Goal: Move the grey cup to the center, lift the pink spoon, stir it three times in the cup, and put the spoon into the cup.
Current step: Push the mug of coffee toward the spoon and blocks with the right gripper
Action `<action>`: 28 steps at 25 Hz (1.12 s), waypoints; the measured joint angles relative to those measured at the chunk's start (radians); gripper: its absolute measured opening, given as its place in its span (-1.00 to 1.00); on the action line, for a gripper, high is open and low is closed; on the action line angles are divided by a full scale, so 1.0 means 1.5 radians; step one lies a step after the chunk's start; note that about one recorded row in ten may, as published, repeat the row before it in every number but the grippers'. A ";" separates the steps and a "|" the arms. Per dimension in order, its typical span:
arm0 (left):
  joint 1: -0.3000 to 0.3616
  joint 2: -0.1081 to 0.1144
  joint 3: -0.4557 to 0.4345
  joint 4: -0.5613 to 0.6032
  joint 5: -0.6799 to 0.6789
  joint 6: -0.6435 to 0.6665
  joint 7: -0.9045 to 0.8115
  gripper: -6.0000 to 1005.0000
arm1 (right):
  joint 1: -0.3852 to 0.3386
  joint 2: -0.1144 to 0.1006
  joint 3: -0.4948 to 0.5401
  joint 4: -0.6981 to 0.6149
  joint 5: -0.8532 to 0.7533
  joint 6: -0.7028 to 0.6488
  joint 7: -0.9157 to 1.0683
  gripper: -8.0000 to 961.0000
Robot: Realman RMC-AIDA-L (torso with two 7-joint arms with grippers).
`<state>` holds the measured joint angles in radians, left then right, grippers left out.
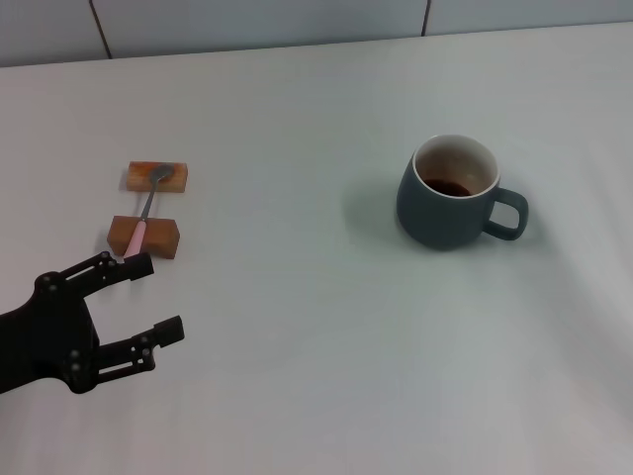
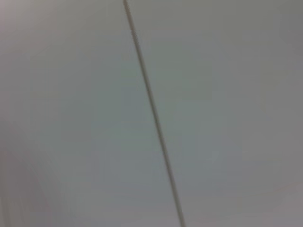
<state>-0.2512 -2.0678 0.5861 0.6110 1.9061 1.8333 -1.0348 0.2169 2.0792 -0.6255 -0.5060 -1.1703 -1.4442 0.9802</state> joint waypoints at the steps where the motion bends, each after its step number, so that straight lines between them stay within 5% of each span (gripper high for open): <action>1: 0.000 0.000 0.000 0.000 0.000 0.000 0.000 0.65 | 0.000 0.000 0.000 0.000 0.000 0.000 0.000 0.38; 7: -0.001 0.000 0.001 0.000 0.002 0.005 -0.003 0.65 | 0.045 0.001 -0.001 0.056 0.000 0.118 -0.128 0.11; 16: 0.000 0.001 0.002 0.000 0.004 0.006 -0.007 0.65 | 0.081 0.002 -0.033 0.105 0.000 0.181 -0.216 -0.85; 28: 0.004 0.001 0.002 0.000 0.003 0.006 -0.008 0.65 | 0.109 0.003 -0.109 0.129 -0.001 0.221 -0.242 -0.99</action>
<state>-0.2456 -2.0662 0.5890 0.6105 1.9113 1.8424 -1.0464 0.3806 2.0832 -0.7896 -0.3124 -1.1725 -1.1126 0.6177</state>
